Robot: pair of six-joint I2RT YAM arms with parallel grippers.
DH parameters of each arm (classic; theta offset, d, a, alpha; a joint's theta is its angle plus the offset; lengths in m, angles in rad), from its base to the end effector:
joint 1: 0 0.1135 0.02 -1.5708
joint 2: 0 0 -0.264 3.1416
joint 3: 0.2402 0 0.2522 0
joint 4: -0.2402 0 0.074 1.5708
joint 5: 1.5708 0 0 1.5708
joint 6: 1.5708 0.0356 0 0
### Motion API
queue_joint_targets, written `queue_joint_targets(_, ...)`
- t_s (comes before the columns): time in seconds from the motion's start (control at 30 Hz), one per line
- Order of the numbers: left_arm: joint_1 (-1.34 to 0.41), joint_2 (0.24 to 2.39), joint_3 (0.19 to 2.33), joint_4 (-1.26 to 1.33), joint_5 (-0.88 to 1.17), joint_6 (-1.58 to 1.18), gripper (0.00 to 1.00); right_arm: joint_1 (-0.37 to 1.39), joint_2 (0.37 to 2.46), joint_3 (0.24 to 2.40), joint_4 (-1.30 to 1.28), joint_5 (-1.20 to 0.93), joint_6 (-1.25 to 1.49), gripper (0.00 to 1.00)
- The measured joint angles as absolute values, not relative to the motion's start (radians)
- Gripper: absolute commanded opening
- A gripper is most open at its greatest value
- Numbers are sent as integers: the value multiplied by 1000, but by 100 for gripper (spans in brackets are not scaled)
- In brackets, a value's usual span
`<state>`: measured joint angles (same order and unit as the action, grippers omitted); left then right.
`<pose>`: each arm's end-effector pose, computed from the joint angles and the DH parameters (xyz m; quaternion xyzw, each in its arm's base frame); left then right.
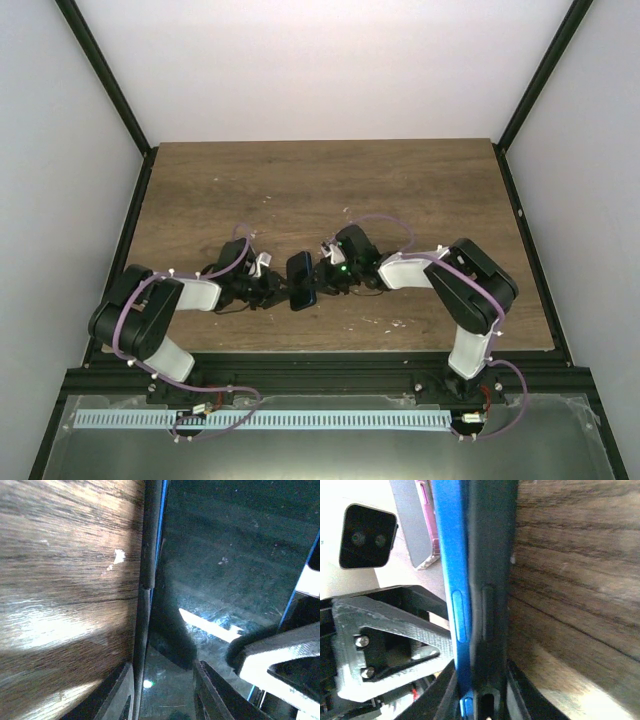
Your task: Put the phone into the phone case
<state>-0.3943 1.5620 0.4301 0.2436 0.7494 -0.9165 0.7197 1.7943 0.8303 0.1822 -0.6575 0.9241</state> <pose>0.2115 -0.1143 0.1036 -0.1080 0.8789 -0.4633 0.0367 0.2413 0.2405 0.1319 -0.0343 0.8819 0.4694 0.0294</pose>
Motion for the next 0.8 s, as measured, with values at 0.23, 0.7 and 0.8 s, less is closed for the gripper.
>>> queue_joint_targets(0.23, -398, 1578, 433, 260, 762, -917, 36, 729, 1758, 831, 99, -612, 897, 1)
queue_joint_targets(0.7, -354, 1335, 469, 110, 815, -899, 57, 730, 1558, 743, 212, -616, 889, 1)
queue_joint_targets(0.8, -324, 1251, 469, 121, 862, -905, 58, 730, 1494, 709, 299, -630, 891, 1)
